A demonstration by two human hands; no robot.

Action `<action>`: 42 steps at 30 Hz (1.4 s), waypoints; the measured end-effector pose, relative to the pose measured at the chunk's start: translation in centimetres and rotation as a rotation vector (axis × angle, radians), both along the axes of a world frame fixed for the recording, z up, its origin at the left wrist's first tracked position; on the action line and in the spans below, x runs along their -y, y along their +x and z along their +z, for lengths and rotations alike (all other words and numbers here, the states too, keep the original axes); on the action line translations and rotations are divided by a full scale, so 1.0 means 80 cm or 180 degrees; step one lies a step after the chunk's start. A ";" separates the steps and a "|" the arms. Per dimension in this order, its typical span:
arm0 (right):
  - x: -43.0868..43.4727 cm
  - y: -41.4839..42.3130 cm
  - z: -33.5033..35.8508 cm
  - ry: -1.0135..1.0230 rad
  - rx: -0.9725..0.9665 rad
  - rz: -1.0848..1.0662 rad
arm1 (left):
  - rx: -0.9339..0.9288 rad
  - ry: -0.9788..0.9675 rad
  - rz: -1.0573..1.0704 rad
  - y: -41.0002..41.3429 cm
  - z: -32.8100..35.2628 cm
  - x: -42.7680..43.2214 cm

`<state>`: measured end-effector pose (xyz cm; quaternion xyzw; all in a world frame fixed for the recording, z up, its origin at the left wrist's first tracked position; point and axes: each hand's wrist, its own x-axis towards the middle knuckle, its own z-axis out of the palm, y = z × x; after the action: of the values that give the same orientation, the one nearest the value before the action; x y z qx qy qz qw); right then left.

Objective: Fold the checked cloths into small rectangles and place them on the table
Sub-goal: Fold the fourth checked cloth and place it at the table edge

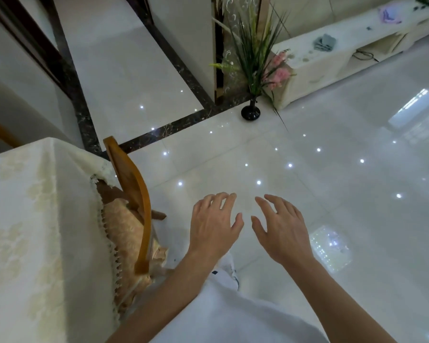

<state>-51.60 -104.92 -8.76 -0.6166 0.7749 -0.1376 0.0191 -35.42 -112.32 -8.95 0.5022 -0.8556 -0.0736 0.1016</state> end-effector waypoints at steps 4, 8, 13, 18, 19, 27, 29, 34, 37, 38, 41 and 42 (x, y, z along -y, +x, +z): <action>0.089 -0.029 0.002 0.0006 0.0013 0.0107 | 0.0008 0.0006 0.0132 -0.027 0.007 0.083; 0.154 -0.047 -0.002 0.0042 0.0074 0.0186 | 0.0058 0.0055 0.0187 -0.043 0.009 0.141; 0.228 -0.065 -0.015 0.0148 0.0116 0.0342 | 0.0075 0.0185 0.0351 -0.058 -0.002 0.207; 0.316 -0.088 -0.024 0.0130 0.0178 0.0519 | 0.0103 0.0132 0.0580 -0.079 -0.011 0.281; 0.336 -0.094 -0.026 0.0123 0.0183 0.0575 | 0.0115 0.0118 0.0632 -0.084 -0.012 0.298; 0.527 -0.142 -0.033 0.0113 0.0259 0.1271 | 0.0332 0.0182 0.1159 -0.132 -0.017 0.451; 0.577 -0.152 -0.026 0.0132 0.0264 0.1499 | 0.0336 0.0198 0.1375 -0.142 -0.012 0.486; 0.691 -0.151 -0.011 0.0205 0.0322 0.2116 | 0.0254 0.0178 0.2027 -0.149 0.000 0.556; 0.734 -0.138 -0.007 0.0228 0.0327 0.2396 | 0.0246 0.0170 0.2343 -0.141 0.010 0.572; 0.746 -0.131 -0.006 0.0265 0.0333 0.2504 | 0.0252 0.0160 0.2477 -0.137 0.013 0.576; 0.780 -0.102 -0.006 0.0314 0.0345 0.2870 | 0.0235 0.0195 0.2875 -0.119 0.022 0.588; 0.789 -0.090 -0.008 0.0328 0.0348 0.2992 | 0.0222 0.0203 0.3003 -0.111 0.024 0.591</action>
<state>-58.81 -168.07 -9.38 -0.8905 0.4156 -0.1076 0.1505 -44.34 -159.59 -7.00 0.8411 -0.5343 -0.0287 0.0796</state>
